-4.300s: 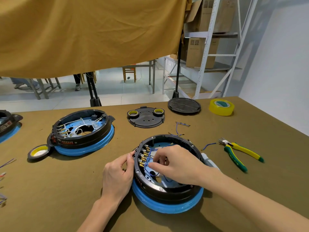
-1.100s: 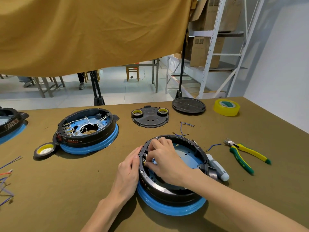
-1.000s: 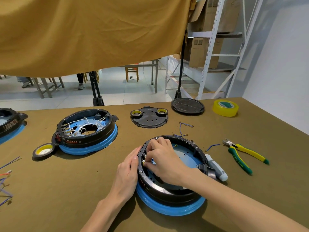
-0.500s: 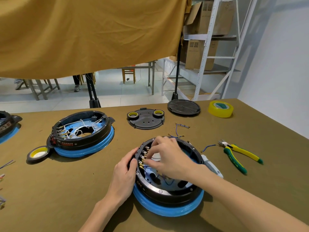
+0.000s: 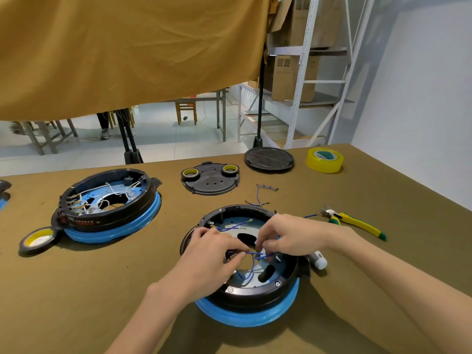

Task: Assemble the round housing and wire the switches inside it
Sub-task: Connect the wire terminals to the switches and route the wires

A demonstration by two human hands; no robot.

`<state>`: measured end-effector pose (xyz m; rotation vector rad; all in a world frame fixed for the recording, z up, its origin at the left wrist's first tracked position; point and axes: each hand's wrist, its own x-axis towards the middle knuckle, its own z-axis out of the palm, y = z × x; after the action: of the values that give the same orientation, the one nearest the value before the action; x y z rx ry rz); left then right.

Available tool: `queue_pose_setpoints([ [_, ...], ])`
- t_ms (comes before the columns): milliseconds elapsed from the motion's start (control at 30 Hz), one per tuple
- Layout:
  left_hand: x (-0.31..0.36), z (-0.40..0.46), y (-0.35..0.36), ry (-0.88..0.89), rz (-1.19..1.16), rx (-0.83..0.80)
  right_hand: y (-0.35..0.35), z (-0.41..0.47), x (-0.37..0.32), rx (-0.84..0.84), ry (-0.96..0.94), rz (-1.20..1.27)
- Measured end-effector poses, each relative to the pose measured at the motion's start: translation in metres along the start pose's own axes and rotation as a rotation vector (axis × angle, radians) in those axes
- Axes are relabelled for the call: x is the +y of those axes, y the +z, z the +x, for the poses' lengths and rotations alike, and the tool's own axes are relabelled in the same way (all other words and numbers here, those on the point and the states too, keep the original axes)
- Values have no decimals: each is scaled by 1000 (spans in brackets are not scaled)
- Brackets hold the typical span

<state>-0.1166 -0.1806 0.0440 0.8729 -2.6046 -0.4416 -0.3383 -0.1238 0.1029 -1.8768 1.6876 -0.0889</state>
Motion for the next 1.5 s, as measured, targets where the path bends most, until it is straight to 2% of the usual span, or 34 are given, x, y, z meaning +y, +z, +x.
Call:
queue_pose_setpoints([
  [133,-2,4,3,-34,-8,5,-7,2,2,-56,-40,60],
  [267,1,4,4,-48,-34,110,-7,9,4,-87,-23,35],
  [467,4,-1,6,-61,-105,207,-12,15,6,-32,-39,50],
  [700,2,-3,4,-72,-120,138,-16,4,18,4,-144,281],
  [867,-2,1,3,-83,-27,4,-6,7,17,144,-227,415],
  [1000,-3,5,2,-94,37,-88,8,20,11,197,-228,382],
  [1167,-4,3,3,-97,9,-98,20,26,16,265,-196,256],
  [1333,-5,6,-2,-70,59,-197,26,30,12,343,-228,173],
  [1433,-1,5,-5,-61,35,-173,26,28,13,368,-241,178],
  [1500,0,-3,-8,-41,-20,-81,23,24,15,376,-238,184],
])
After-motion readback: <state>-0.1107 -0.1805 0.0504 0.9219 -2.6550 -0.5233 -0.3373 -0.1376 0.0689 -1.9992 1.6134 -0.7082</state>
